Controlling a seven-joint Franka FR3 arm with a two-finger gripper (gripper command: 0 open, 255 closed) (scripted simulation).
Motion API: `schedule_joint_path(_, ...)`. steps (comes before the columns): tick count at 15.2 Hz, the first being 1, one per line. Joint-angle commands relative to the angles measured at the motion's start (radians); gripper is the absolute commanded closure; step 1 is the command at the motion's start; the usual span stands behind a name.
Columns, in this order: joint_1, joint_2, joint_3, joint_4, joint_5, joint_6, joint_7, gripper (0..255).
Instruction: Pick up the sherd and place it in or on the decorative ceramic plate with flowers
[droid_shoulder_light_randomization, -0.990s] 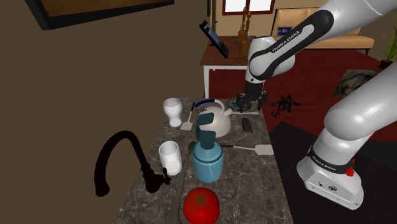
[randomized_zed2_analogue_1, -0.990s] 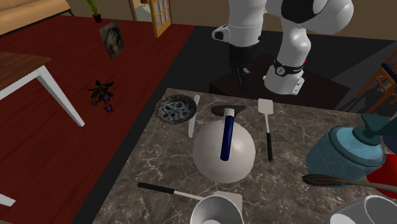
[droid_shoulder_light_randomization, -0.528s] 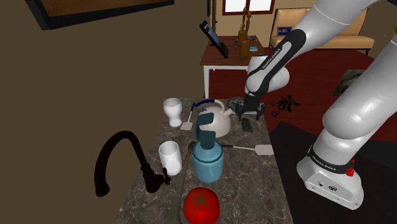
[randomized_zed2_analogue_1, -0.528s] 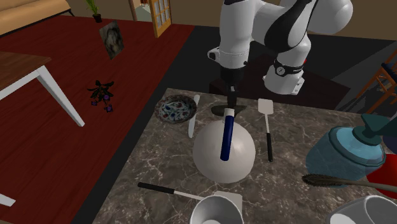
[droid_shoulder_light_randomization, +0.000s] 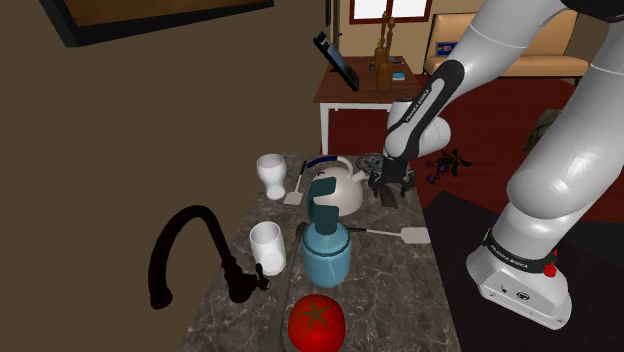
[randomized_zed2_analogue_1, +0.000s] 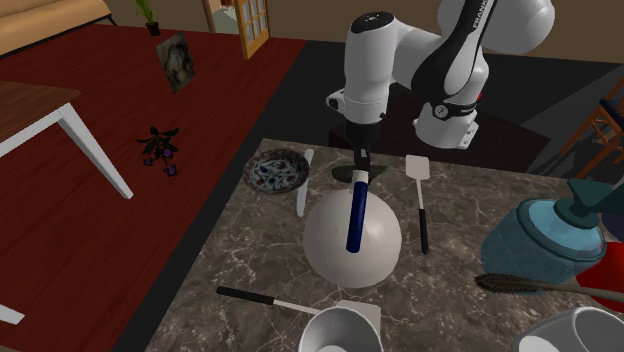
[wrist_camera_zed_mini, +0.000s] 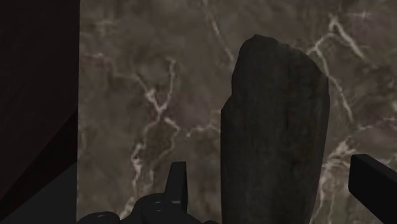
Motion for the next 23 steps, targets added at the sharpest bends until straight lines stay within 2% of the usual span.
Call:
schedule_joint_path(1,0.000,0.002,0.000,-0.001,0.001,0.004,-0.001,0)
schedule_joint_path(5,0.000,0.002,0.000,-0.001,0.001,0.004,-0.001,0)
schedule_joint_path(6,0.000,0.002,0.000,-0.001,0.001,0.004,-0.001,255)
schedule_joint_path(15,0.000,0.002,0.000,-0.001,0.001,0.004,-0.001,255)
schedule_joint_path(23,-0.001,-0.150,-0.002,-0.002,-0.004,-0.147,0.009,255)
